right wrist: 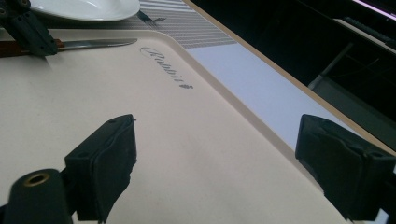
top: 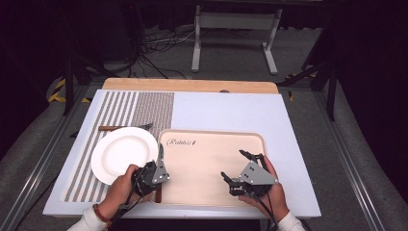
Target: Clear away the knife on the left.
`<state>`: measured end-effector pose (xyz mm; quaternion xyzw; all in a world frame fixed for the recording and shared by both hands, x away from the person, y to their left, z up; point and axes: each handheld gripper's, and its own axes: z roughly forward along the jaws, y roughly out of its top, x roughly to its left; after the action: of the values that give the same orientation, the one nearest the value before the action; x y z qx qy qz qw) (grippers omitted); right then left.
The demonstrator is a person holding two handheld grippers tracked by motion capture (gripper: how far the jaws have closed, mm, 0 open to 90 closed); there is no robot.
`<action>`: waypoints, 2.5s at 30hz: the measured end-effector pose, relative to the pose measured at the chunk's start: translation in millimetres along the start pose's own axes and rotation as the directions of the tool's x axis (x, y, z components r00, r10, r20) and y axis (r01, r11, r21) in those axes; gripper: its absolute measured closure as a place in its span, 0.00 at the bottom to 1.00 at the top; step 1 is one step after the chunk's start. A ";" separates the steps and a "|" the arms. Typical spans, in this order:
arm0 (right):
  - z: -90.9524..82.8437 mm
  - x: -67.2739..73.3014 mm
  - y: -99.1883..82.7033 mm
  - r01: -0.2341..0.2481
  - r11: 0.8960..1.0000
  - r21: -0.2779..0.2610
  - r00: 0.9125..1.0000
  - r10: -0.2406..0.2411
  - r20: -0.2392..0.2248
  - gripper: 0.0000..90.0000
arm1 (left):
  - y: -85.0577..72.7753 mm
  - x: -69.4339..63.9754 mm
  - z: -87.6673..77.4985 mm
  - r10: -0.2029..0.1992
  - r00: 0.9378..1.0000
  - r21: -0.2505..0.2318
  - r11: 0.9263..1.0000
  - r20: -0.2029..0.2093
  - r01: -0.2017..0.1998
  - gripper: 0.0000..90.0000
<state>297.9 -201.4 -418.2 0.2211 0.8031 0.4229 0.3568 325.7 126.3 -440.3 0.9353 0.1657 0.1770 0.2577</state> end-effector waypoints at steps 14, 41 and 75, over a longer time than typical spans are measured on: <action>-8.0 1.0 4.5 0.004 0.998 -0.058 1.000 -0.003 0.023 0.17 | -6.3 12.1 -40.6 0.001 0.997 -0.240 0.971 -0.075 -0.019 1.00; -8.8 -2.6 4.6 -0.017 0.997 -0.077 1.000 0.018 0.021 0.18 | -72.6 55.2 -94.6 -0.171 0.959 -0.412 0.909 -0.226 0.065 0.90; -5.7 -5.6 4.1 -0.032 0.997 -0.075 0.999 0.034 0.027 0.18 | -140.2 82.4 -107.7 -0.314 0.921 -0.442 0.877 -0.231 0.189 0.11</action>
<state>297.4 -205.8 -410.4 0.2268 0.7777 0.4554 0.3692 323.0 318.8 -409.2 0.7928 0.2828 0.3104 0.4417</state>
